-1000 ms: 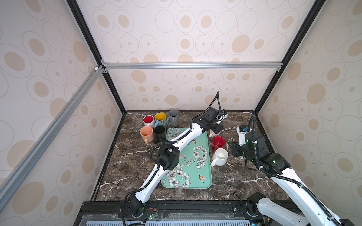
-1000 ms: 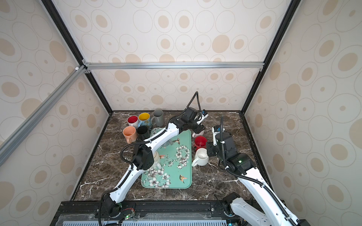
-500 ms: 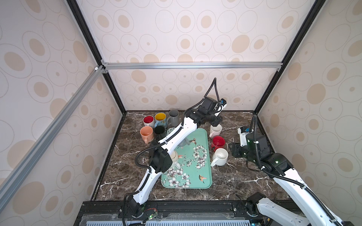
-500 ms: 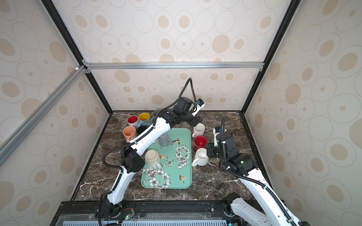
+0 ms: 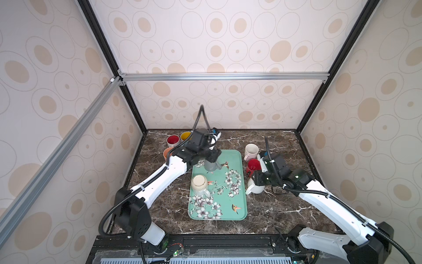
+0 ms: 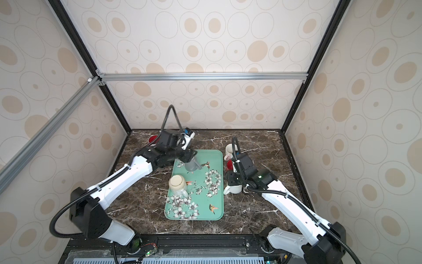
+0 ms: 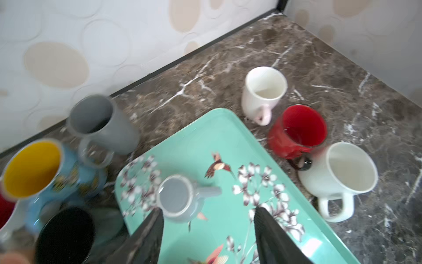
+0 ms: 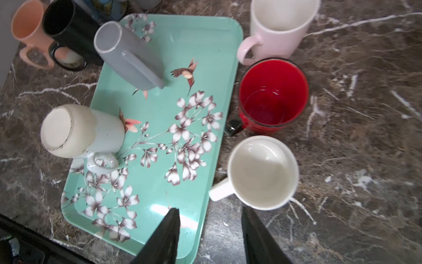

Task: Turn the mug right side up
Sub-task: Pick up the mug from the tray.

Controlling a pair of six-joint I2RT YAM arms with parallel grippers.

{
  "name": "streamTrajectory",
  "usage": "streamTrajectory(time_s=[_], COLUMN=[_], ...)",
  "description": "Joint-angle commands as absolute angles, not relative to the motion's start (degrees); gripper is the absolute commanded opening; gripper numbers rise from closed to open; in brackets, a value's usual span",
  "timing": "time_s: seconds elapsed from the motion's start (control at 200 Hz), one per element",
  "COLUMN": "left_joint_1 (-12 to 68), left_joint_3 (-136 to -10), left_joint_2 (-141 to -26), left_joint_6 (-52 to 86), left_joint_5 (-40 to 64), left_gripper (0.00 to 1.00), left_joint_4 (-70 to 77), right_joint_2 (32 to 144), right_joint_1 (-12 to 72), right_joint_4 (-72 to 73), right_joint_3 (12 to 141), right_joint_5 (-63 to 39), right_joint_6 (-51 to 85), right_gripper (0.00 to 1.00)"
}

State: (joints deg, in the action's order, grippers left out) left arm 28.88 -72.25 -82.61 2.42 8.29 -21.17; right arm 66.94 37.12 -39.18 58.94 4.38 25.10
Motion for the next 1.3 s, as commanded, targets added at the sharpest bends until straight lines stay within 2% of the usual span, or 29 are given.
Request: streamTrajectory(time_s=[0.0,0.1,0.3,0.415,0.515,0.845,1.06,1.17,1.296], left_joint_1=[24.74,20.47,9.69,2.83,1.94,-1.33,-1.84,-1.97,-2.02], left_joint_3=[-63.91,-56.12,-48.05,-46.17,-45.76,-40.22,-38.67,-37.69,-36.36], left_joint_2=[-74.81,-68.15,-58.19,-55.5,-54.16,-55.28,-55.4,-54.54,-53.5], left_joint_6=[5.85,7.23,9.29,9.91,11.25,21.64,21.93,22.31,23.07], left_joint_5=[10.33,10.4,5.25,9.06,9.34,22.87,23.93,24.34,25.22], left_gripper=[0.65,0.65,0.73,0.74,0.76,0.76,0.75,0.75,0.75], left_joint_4=[-16.31,-16.89,-23.48,-25.3,-24.88,-15.8,-15.26,-15.47,-15.3], right_joint_2=[73.05,81.29,96.52,102.51,105.35,110.22,113.31,114.48,115.07], right_joint_1=[42.75,47.74,56.2,59.51,61.04,62.5,62.45,62.27,62.14], right_joint_4=[-36.21,-35.56,-32.75,-35.39,-36.56,-34.65,-34.45,-32.82,-32.29], right_joint_3=[62.94,66.94,76.1,81.69,83.79,84.42,86.83,86.48,86.23], right_joint_5=[6.32,5.57,1.37,1.91,1.7,0.44,3.65,5.98,7.62], right_joint_6=[27.02,27.63,27.91,26.34,26.27,27.56,24.36,22.67,21.47], right_gripper=[0.48,0.48,0.48,0.48,0.48,0.48,0.48,0.46,0.38])
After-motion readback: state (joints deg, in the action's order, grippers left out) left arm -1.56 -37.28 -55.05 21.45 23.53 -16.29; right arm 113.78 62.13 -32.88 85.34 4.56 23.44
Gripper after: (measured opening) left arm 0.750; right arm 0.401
